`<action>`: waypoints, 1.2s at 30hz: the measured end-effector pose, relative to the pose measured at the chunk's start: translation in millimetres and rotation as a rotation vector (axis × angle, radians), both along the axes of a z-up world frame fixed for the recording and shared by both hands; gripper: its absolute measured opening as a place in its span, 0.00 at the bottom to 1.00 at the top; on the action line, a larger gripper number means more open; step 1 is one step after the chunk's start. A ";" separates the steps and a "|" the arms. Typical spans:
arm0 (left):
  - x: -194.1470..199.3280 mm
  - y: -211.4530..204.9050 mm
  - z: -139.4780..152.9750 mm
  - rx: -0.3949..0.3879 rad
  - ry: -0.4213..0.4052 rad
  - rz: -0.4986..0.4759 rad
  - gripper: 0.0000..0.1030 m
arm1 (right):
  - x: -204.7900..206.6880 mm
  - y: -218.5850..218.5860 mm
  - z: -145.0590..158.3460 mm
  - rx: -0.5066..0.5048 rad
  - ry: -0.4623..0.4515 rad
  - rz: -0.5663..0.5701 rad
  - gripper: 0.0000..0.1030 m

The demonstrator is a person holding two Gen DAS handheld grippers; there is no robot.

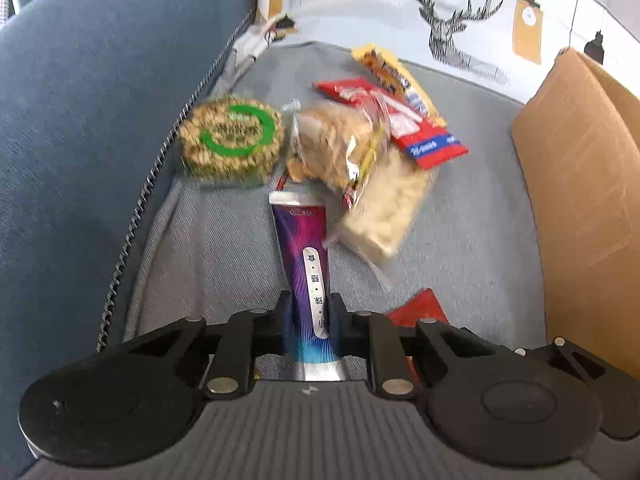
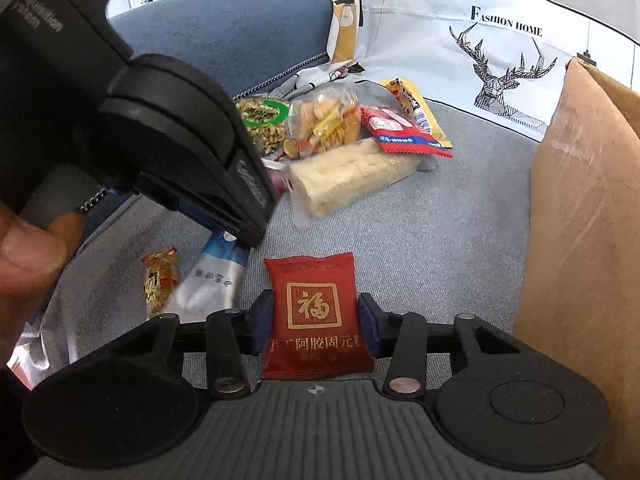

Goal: Organize snacks

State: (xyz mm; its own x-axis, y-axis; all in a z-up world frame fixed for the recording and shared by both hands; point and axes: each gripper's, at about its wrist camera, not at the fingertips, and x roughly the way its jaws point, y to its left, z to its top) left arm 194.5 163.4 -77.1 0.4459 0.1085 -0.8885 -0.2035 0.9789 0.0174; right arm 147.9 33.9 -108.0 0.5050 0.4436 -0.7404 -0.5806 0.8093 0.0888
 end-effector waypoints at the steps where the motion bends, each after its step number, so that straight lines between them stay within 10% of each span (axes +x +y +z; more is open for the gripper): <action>1: -0.8 -0.5 3.1 -0.003 -0.013 0.000 0.16 | 0.1 -0.5 0.3 0.005 -0.004 -0.004 0.44; 23: -19.9 4.3 54.7 0.019 -0.280 0.038 0.06 | -12.7 -5.1 20.4 0.054 -0.140 -0.007 0.44; 36: -43.0 0.5 96.1 -0.025 -0.418 0.044 0.06 | -39.7 -22.3 85.7 0.093 -0.325 0.000 0.44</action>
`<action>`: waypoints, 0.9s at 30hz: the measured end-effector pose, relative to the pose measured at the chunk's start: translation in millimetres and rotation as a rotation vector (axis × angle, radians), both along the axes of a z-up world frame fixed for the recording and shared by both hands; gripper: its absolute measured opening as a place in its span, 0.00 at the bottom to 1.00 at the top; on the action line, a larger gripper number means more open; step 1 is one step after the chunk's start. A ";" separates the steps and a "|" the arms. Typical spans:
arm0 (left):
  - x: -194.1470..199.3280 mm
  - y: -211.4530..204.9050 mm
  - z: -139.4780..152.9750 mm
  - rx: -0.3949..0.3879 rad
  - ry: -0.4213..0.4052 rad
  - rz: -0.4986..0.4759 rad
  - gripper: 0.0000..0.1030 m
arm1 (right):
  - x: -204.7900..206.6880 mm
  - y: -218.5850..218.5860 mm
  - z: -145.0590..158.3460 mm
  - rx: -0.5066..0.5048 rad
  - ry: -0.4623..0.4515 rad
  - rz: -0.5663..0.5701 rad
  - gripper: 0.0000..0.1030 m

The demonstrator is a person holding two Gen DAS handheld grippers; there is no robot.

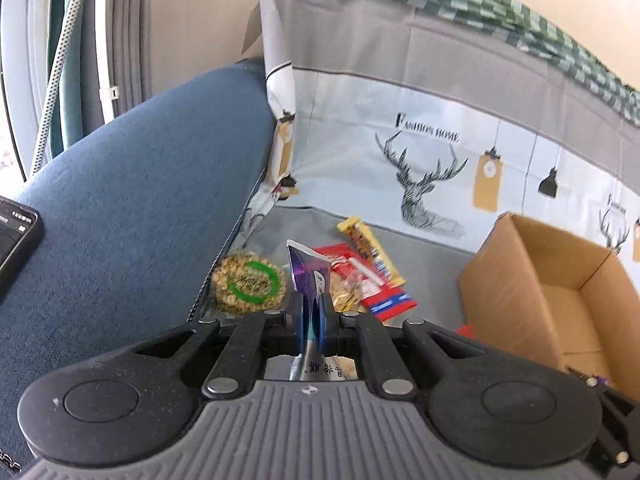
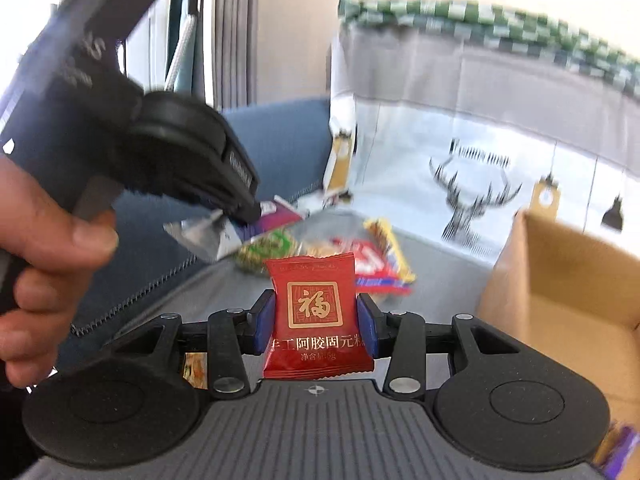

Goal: Organize snacks

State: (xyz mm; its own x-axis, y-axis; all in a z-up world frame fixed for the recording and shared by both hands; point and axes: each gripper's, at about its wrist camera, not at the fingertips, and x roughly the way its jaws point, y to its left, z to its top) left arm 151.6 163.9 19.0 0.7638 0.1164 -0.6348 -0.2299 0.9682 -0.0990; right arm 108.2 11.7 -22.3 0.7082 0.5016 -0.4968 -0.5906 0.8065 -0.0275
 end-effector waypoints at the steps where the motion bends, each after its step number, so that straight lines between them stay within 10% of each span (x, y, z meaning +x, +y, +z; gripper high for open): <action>1: -1.1 -2.5 3.2 -0.002 -0.011 -0.003 0.06 | -1.2 -4.0 5.4 0.006 -0.016 -0.002 0.44; 27: 13.7 -81.2 25.7 -0.086 -0.160 -0.138 0.07 | 24.5 -145.2 65.7 0.179 -0.118 -0.253 0.44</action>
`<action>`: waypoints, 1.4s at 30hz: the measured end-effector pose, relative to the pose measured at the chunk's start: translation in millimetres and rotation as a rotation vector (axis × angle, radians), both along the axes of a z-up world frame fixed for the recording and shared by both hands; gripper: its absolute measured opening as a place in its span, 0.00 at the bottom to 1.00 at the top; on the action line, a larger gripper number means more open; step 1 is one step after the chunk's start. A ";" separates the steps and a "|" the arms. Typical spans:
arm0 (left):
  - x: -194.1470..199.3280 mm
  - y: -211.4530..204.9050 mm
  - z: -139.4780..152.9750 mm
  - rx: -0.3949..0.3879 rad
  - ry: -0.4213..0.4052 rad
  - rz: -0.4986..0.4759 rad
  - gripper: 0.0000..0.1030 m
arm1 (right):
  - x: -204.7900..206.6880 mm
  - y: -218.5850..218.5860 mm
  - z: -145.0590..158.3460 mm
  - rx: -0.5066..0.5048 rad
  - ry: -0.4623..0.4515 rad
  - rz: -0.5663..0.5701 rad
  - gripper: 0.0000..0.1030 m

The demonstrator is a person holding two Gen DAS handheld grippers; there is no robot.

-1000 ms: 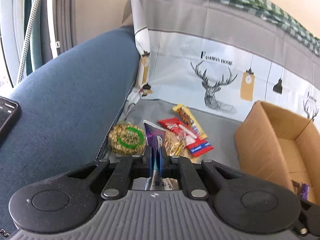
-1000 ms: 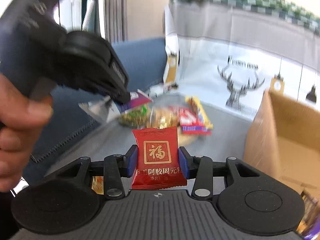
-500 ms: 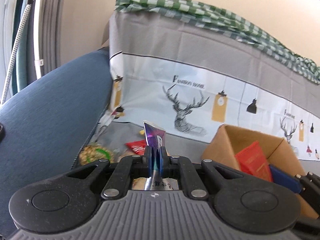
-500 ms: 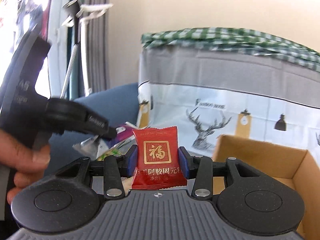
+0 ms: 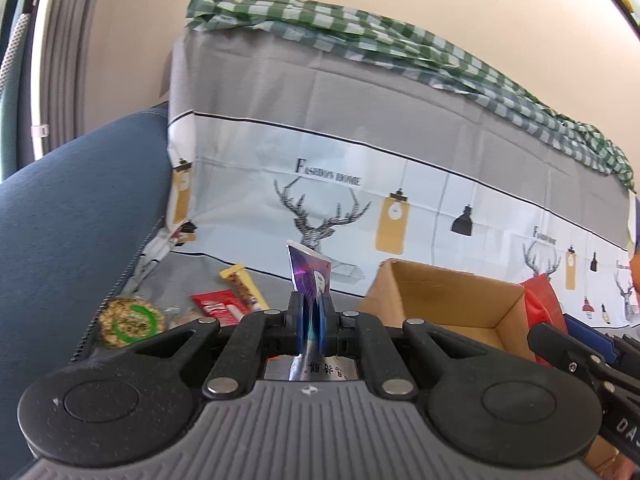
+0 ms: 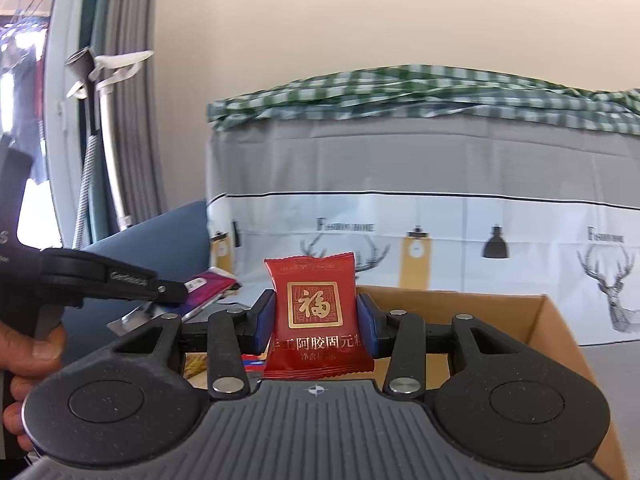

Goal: Organize snacks

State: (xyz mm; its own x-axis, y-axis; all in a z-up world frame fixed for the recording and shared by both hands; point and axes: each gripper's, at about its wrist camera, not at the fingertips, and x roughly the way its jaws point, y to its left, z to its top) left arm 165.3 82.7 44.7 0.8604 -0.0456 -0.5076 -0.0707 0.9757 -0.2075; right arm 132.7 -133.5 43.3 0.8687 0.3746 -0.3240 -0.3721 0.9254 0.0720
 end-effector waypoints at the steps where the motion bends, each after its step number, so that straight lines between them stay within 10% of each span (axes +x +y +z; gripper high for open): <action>1: 0.9 -3.6 0.1 0.000 -0.003 -0.007 0.07 | 1.5 -4.9 0.1 0.004 0.003 -0.011 0.44; 42: -2.0 -88.6 1.8 -0.019 -0.116 -0.227 0.07 | 2.9 -102.1 -2.8 0.037 0.019 -0.235 0.44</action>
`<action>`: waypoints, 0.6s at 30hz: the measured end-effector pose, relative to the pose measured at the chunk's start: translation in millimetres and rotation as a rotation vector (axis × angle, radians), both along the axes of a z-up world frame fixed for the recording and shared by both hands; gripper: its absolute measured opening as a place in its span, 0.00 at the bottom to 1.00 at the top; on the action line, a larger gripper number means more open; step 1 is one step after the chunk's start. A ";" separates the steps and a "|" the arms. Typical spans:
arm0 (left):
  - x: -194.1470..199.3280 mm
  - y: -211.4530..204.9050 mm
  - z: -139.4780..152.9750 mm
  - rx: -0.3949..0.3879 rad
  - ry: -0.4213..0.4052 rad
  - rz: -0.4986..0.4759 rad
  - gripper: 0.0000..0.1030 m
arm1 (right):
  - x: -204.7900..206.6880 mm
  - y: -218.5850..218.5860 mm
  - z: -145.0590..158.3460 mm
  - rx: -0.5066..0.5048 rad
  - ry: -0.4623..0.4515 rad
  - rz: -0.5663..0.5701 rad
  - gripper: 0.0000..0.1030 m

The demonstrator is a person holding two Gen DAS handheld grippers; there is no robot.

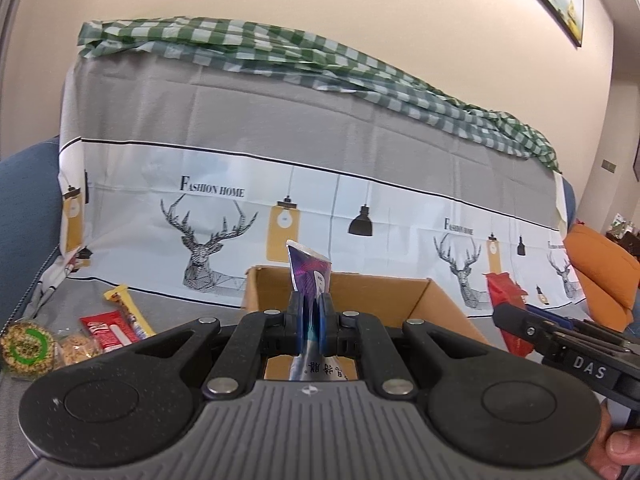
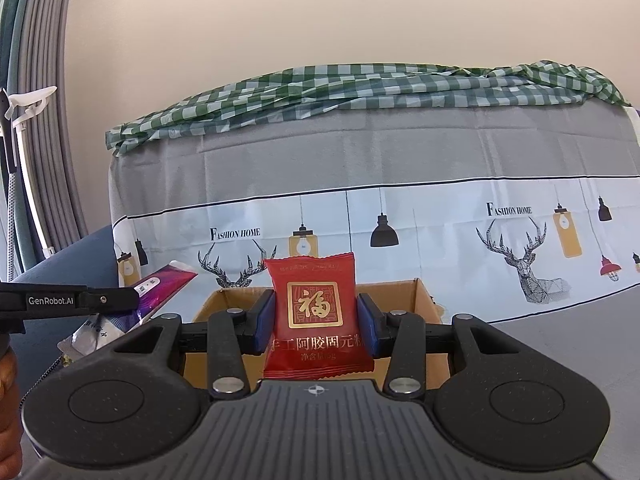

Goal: Organize snacks

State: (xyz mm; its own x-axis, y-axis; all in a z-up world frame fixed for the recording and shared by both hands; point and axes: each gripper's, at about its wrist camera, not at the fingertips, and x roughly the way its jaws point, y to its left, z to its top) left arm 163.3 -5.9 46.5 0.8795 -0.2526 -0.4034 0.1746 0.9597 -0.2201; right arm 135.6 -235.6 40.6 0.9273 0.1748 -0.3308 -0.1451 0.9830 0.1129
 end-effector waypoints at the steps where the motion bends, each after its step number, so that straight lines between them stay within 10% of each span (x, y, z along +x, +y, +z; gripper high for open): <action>1: -0.3 -1.5 0.1 0.000 -0.004 -0.005 0.07 | -0.1 -0.4 0.1 0.000 0.000 -0.002 0.44; 18: -1.2 -9.7 -0.3 -0.012 -0.018 -0.039 0.06 | -0.1 -3.8 -1.5 0.004 0.007 -0.022 0.44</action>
State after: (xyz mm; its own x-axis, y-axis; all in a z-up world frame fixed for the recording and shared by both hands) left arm 162.1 -15.6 46.2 0.8761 -0.2916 -0.3840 0.2162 0.9494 -0.2278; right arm 135.5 -239.5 39.1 0.9285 0.1563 -0.3369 -0.1230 0.9853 0.1183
